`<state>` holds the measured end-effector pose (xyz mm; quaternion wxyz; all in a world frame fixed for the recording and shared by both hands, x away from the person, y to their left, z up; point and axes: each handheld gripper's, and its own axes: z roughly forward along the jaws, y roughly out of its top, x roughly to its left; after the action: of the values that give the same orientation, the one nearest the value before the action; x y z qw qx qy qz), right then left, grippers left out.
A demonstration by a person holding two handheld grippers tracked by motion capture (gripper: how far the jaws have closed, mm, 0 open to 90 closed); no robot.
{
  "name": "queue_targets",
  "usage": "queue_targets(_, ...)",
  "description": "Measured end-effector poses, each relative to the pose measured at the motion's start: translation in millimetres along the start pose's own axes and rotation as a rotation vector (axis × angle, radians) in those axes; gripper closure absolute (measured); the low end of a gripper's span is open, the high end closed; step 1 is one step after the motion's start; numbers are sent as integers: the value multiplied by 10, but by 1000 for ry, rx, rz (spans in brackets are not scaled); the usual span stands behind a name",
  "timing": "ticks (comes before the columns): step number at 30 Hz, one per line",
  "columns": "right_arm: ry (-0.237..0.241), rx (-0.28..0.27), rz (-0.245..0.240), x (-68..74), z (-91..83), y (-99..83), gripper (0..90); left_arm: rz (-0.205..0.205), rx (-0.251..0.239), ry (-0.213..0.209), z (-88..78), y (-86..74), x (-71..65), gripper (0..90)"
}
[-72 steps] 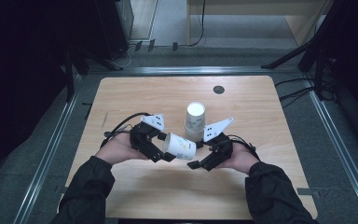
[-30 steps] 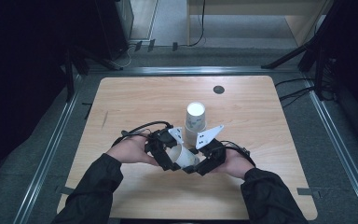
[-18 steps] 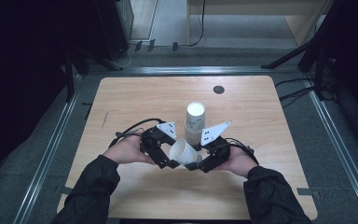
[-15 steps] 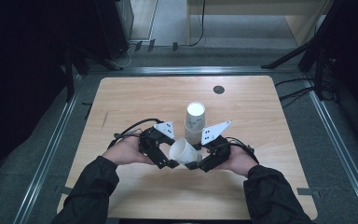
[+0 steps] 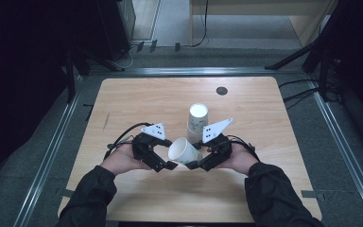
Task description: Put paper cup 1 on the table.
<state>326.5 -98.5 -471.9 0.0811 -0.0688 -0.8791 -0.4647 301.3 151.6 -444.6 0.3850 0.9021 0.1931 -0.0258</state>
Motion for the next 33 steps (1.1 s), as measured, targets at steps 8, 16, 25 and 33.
queue_targets(8, 22, 0, 13, -30, 19, 13, 338, -79, -108, -23, 37, -30, 29, 126)
queue_targets(16, 25, -17, 15, -40, 27, 19, 338, -119, -187, -74, 75, 8, 60, 127)
queue_targets(25, 27, -16, 18, -29, 34, 22, 338, -86, -181, -39, 152, 53, 11, 160)
queue_targets(33, 24, -3, 23, -33, 38, 15, 340, -71, -171, -34, 160, 57, 3, 235)
